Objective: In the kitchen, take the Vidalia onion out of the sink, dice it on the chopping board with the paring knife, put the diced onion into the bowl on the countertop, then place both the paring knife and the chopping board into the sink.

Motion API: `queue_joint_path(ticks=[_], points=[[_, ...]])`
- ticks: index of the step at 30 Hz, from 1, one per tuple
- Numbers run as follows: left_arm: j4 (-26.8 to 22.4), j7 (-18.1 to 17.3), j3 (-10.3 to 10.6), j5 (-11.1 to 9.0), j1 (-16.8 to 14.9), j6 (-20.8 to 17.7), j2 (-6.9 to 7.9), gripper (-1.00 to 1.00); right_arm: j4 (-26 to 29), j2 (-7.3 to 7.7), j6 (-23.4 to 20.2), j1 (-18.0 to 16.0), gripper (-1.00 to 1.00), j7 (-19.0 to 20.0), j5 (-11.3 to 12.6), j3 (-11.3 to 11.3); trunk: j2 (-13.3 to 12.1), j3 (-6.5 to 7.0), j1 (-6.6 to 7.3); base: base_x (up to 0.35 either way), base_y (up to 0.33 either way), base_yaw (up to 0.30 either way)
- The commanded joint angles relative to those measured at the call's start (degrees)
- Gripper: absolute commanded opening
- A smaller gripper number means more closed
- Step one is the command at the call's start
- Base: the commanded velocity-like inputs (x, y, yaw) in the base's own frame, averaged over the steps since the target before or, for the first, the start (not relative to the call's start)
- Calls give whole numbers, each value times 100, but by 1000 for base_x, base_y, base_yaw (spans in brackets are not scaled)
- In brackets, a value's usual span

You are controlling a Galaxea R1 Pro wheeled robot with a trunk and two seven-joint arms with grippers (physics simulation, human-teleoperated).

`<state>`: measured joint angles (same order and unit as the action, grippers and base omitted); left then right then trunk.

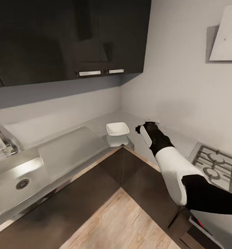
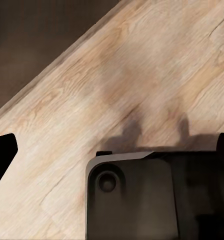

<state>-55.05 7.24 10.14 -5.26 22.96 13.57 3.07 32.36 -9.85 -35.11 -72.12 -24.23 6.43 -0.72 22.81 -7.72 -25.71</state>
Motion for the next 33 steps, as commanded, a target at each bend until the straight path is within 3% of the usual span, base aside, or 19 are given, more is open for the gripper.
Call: queue_joint_path(ticks=[1,19,33], points=[[-6,40,32,-53,-2,12,9,100,7,1,-14,-4,100,-45,61,-8,11,-11,-7,306,-109,246],[3,40,32,-52,-1,13,9,100,3,1,-5,3,100,-32,61,-9,11,-11,-7,253,-198,243],[11,40,32,-54,-2,6,9,100,-1,23,-5,14,100,-29,61,-7,11,-11,-7,227,-224,33]])
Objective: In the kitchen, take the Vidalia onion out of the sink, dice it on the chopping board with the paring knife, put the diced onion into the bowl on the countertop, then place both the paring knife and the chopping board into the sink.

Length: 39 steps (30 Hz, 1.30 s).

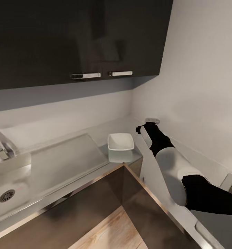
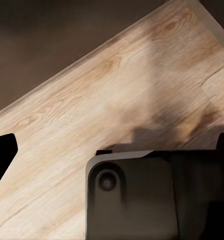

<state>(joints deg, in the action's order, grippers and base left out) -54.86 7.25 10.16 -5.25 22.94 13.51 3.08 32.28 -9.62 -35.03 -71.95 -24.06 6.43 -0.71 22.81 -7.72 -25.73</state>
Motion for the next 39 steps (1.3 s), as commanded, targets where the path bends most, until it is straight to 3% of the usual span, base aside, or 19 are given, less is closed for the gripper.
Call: queue_joint_path(ticks=[1,6,11,15,28,33,39], points=[[-7,40,30,-55,0,12,8,100,6,2,-12,-2,100,-43,60,-8,11,-11,-6,199,-224,1],[-7,40,30,-54,0,17,8,100,6,6,-7,11,100,58,60,-8,11,-11,-6,110,-126,0],[-7,40,30,-55,0,13,8,100,5,47,-11,21,100,791,40,-2,11,-11,-6,14,-16,0],[-7,40,30,-55,0,16,8,100,-126,102,-12,22,100,1119,34,5,11,-11,-6,3,-3,0],[-7,40,30,-55,0,18,8,100,-415,292,128,23,100,1365,59,9,11,-11,-6,0,0,0],[-7,40,30,-55,0,17,8,100,-633,318,467,23,100,1761,37,5,11,-11,-6,0,0,0],[56,40,30,-59,-7,12,8,100,-758,365,814,23,100,1847,25,8,11,-11,-6,0,0,0]])
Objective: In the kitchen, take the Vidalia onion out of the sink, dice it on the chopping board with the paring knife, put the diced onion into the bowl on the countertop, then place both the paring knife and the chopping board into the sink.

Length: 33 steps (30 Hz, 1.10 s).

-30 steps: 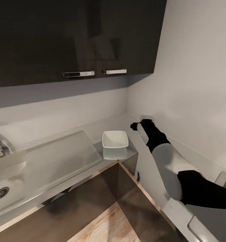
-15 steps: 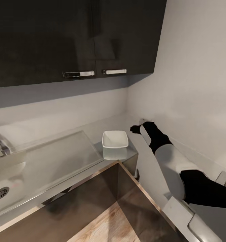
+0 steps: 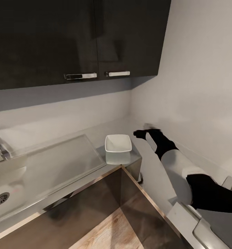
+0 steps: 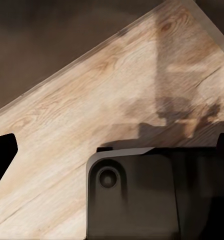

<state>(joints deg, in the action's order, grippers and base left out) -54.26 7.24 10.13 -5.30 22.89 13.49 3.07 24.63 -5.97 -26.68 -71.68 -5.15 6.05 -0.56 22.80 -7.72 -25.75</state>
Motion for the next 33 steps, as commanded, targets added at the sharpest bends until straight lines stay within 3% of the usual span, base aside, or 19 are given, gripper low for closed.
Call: queue_joint_path(ticks=[1,4,10,24,33], points=[[54,41,33,-53,-23,15,9,100,-20,39,51,-4,100,-39,63,-8,12,-11,-4,0,0,0],[198,41,33,-51,-127,17,9,100,-134,130,269,-4,100,-26,69,-13,12,-11,-4,0,0,0],[244,41,33,-50,-174,19,9,100,-449,164,586,-4,100,-21,74,-11,12,-23,-4,0,0,0],[282,41,33,-50,-180,19,2,100,-895,148,1055,-4,100,-18,105,-21,12,-139,-4,0,0,0],[301,41,33,-49,-180,22,1,100,-910,139,1094,-4,100,20,102,-23,12,-221,-4,0,0,0]])
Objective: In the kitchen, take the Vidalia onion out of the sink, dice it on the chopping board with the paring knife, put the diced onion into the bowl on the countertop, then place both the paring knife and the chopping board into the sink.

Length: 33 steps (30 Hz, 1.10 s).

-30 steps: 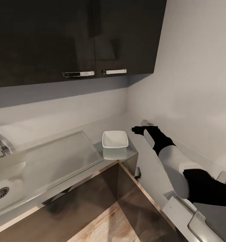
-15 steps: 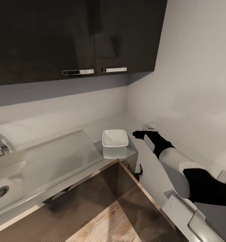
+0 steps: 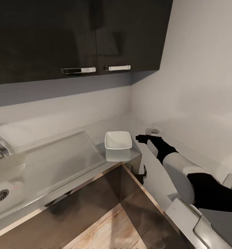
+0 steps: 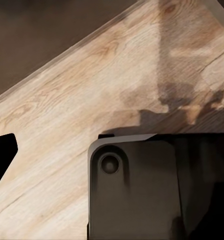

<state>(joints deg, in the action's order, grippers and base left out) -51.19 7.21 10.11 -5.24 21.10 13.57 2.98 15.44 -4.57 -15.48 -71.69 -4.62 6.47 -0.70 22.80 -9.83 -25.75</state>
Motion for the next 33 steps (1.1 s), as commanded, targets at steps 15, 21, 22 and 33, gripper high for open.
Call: queue_joint_path(ticks=[15,21,22,33], points=[[31,43,35,-56,-1,9,9,100,-7,8,-26,-3,100,192,56,-9,12,-148,-3,32,0,0],[38,43,35,-56,-1,10,9,100,-51,8,-26,-3,100,198,64,-7,12,-203,-3,3,0,0],[38,43,35,-56,-1,10,9,100,-58,8,-26,-3,100,198,64,-8,12,-212,-3,0,0,0],[34,43,35,-56,-1,11,-6,100,-64,-36,-26,-3,100,207,70,-9,12,-312,-3,0,0,0]])
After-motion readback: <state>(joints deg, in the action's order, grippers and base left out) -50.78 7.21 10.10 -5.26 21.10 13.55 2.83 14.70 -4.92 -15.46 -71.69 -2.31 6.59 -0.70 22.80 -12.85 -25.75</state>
